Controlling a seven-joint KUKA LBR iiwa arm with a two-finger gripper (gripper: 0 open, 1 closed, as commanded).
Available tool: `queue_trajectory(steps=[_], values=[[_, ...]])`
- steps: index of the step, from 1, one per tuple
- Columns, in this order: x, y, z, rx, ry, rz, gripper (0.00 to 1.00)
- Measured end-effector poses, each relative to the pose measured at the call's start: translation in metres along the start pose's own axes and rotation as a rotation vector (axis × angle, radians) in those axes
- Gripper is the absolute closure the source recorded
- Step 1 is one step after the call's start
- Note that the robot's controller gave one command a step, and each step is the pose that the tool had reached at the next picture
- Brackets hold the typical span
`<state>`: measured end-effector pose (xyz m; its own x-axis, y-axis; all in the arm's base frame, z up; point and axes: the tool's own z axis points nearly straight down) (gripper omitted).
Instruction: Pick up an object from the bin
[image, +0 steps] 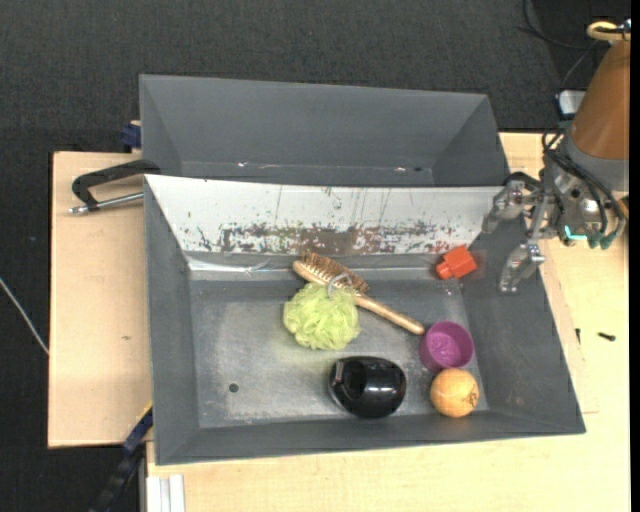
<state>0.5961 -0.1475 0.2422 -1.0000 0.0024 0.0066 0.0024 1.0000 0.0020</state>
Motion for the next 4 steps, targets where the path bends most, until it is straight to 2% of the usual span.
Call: queue_trajectory(steps=[1, 2, 3, 4], values=[[-0.002, 0.001, -0.005, 0.002, -0.008, -0.002, 0.00], [0.012, 0.008, 0.058, 0.002, -0.010, -0.107, 0.00], [0.031, 0.017, 0.140, 0.003, -0.011, -0.203, 0.00], [0.040, 0.012, 0.170, -0.001, -0.008, -0.219, 0.00]])
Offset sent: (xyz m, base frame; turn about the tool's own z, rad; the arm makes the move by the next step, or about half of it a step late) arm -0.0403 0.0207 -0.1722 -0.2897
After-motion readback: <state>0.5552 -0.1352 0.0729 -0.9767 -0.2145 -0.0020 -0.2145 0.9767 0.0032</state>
